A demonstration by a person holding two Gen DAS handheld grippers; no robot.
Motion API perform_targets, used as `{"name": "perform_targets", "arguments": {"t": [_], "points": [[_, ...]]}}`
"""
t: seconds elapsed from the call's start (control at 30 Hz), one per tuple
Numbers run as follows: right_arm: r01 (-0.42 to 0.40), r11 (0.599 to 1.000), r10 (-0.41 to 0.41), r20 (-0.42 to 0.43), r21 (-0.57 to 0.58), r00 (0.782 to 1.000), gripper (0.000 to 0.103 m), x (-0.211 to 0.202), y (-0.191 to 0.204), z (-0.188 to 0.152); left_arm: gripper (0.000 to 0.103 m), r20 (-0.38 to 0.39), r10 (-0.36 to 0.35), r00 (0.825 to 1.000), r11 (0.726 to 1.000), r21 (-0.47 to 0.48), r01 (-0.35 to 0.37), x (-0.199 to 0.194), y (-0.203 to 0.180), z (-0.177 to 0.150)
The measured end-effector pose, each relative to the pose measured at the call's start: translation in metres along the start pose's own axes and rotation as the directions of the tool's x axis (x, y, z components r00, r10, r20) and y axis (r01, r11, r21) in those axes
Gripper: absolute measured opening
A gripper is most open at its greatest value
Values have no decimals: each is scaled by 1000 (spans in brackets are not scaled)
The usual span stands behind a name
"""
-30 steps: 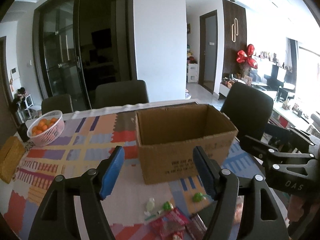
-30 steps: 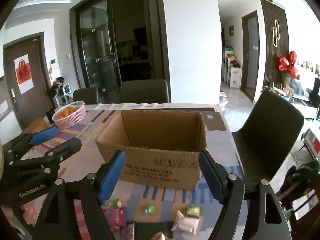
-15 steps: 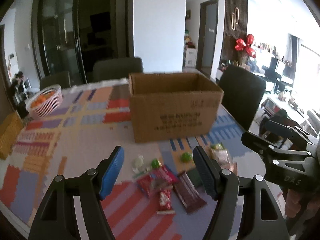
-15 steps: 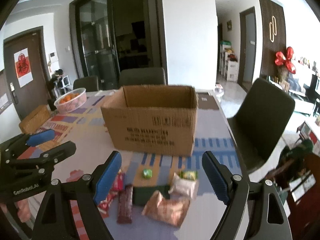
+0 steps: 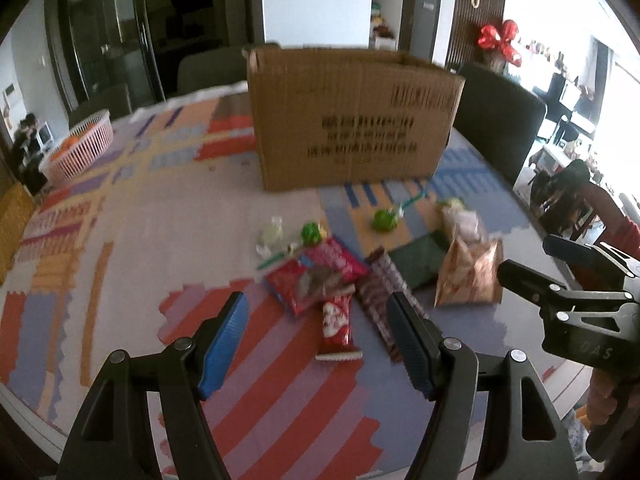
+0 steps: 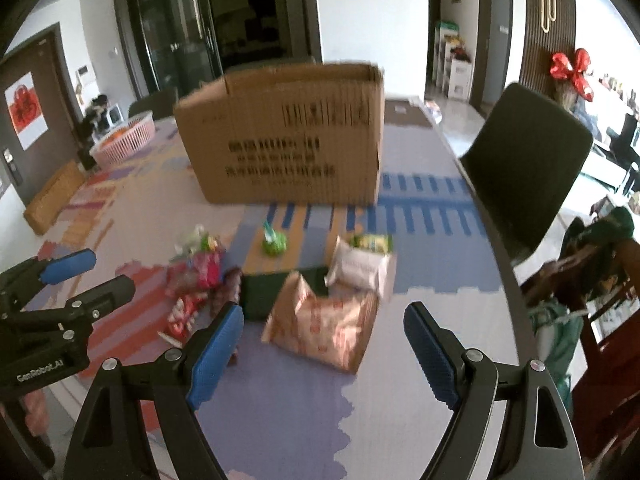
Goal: Organize snacks
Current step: 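Move left tool to the red-and-white snack bar while right tool reaches the tan biscuit bag, then close left tool on the snack bar while right tool grips the biscuit bag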
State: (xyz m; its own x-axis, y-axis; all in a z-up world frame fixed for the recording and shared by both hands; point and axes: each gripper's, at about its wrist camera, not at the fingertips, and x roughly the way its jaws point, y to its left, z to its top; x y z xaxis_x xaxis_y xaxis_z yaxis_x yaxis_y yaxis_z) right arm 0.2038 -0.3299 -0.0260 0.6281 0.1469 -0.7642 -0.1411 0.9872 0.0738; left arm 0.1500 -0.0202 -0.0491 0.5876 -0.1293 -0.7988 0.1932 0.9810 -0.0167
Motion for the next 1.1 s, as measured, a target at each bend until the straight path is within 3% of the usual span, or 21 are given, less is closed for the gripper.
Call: {"name": "perform_targets", "arguments": {"t": [0.43,0.67,0.9,1.03,1.1], "points": [[-22,998,28,-105,62,994,83,44,-13,-14,68,-115,-13,993,1000,6,13,48,-3,-12],[-38,997,47,-126,70,991,83,61,-15,-14,52,-140,-55,989,998,-22,53,62,-2,-9],[-51,996,60,-126,72,990,82,68,-15,-11,43,-159,-71,985,997,-38,66,73,0,-7],[-67,995,77,-141,76,987,74,74,-15,-11,38,-164,-76,983,996,-49,69,77,1,-6],[-79,993,91,-152,83,984,68,78,-14,-11,31,-164,-72,984,997,-44,65,78,1,-5]]}}
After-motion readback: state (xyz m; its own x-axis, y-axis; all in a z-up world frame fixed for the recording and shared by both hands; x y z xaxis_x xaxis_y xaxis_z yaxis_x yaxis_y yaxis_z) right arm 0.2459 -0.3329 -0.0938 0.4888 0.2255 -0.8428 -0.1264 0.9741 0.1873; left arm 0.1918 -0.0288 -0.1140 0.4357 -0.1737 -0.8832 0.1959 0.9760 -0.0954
